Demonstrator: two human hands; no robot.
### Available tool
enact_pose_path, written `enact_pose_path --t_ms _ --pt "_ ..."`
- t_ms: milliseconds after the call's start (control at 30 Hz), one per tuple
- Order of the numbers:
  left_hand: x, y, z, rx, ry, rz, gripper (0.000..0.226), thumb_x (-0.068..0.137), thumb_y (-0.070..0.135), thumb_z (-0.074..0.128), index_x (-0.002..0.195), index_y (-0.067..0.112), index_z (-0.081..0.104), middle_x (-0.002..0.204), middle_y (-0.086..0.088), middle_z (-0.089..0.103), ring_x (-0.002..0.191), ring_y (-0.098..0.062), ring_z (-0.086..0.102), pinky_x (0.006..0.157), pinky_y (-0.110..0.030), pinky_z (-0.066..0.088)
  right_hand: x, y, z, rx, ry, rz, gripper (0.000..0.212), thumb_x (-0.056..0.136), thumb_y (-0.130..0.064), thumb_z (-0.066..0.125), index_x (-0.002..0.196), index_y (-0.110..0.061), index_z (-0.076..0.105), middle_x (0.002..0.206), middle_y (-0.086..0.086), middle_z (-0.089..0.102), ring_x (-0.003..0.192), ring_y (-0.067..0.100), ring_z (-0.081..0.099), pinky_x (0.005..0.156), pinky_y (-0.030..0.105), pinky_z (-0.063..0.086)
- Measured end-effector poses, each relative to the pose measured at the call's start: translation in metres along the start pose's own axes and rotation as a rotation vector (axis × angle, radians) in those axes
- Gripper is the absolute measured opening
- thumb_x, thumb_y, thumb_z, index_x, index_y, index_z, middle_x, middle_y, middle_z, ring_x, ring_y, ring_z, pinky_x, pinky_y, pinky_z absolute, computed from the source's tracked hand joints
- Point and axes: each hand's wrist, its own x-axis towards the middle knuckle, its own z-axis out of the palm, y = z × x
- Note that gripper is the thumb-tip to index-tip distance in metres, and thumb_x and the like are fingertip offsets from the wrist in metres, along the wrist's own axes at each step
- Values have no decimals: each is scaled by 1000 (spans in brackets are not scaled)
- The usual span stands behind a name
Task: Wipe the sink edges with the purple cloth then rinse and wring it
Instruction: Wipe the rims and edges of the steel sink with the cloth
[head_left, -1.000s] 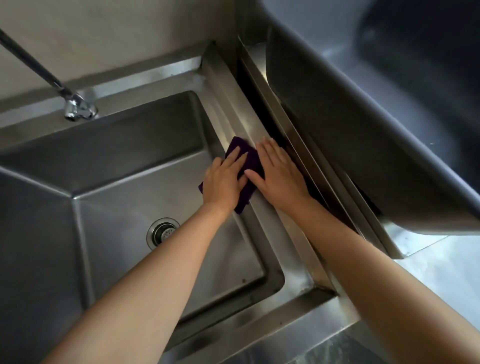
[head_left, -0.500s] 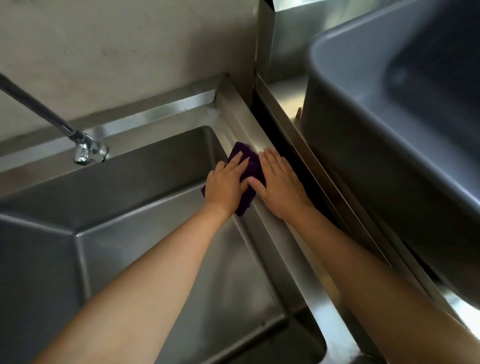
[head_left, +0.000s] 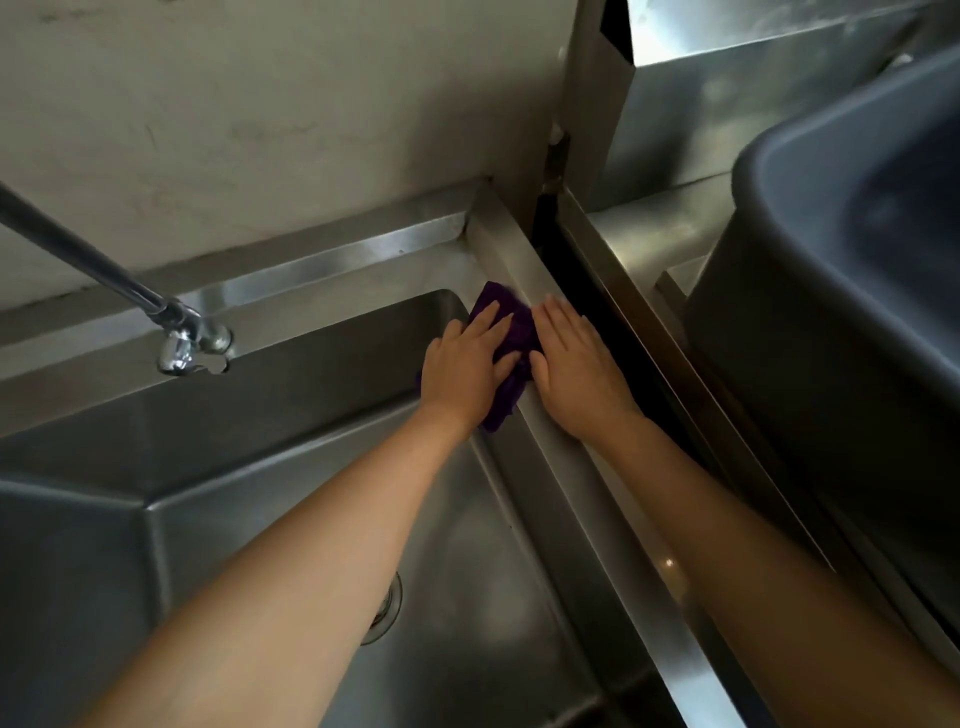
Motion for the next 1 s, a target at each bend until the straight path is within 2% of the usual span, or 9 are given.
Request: enact_pose_path --t_ms 267,367,433,533,633,733,800,900,1000 --pt "27 -13 -15 -103 -131 -28 51 95 39 45 144 28 34 155 7 26 128 -26 37 102 -37 36 21 -15 -5 22 72 -29 63 95 -22 41 148 -13 8 158 6 10 146 16 2 116 30 0" --pt "25 -20 -22 -431 -127 -97 52 90 30 57 140 24 42 150 3 36 134 -22 37 111 -33 27 22 -30 -5 134 59 -88 65 95 -24 44 148 -16 9 158 2 8 146 14 2 119 32 4" --pt "20 -24 -29 -679 -66 -213 49 87 23 63 134 21 50 142 -1 49 130 -16 44 110 -29 31 26 -37 -6 277 18 -128 65 94 -22 48 148 -17 12 158 1 9 145 12 2 119 31 6" --pt "13 -34 -45 -1115 41 -410 43 81 16 70 123 17 61 121 -5 65 111 -16 59 99 -32 46 42 -41 -9 473 -59 -193 75 88 -25 60 148 -18 15 158 0 9 144 8 3 120 37 13" --pt "8 -45 -61 -1422 131 -480 35 80 4 68 113 10 63 107 -6 67 98 -15 62 84 -24 52 55 -52 -8 555 -151 -249 91 76 -39 71 147 -26 15 157 -9 7 143 4 4 116 29 17" --pt "1 -53 -74 -1678 195 -476 27 84 -1 61 108 10 60 101 -5 64 95 -15 61 79 -21 53 68 -74 -6 689 -81 -339 82 70 -32 78 137 -26 30 145 -8 26 135 4 25 108 10 25" --pt "-6 -62 -80 -1843 263 -461 27 89 -2 52 113 9 57 104 -7 62 96 -15 60 81 -20 53 78 -85 -3 756 7 -348 63 72 -24 74 127 -23 42 128 -4 46 118 9 46 99 14 38" --pt "-24 -80 -83 -1676 324 -453 27 94 4 46 116 13 58 115 -7 62 108 -16 58 95 -25 47 86 -94 2 795 61 -257 49 74 -15 67 120 -17 52 112 -3 57 104 12 55 91 24 45" --pt "-50 -99 -72 -950 389 -515 31 93 8 52 123 13 57 123 -2 60 118 -14 53 106 -24 36 93 -100 1 756 193 -141 45 73 -6 64 117 -14 55 110 0 54 103 14 53 90 18 42"
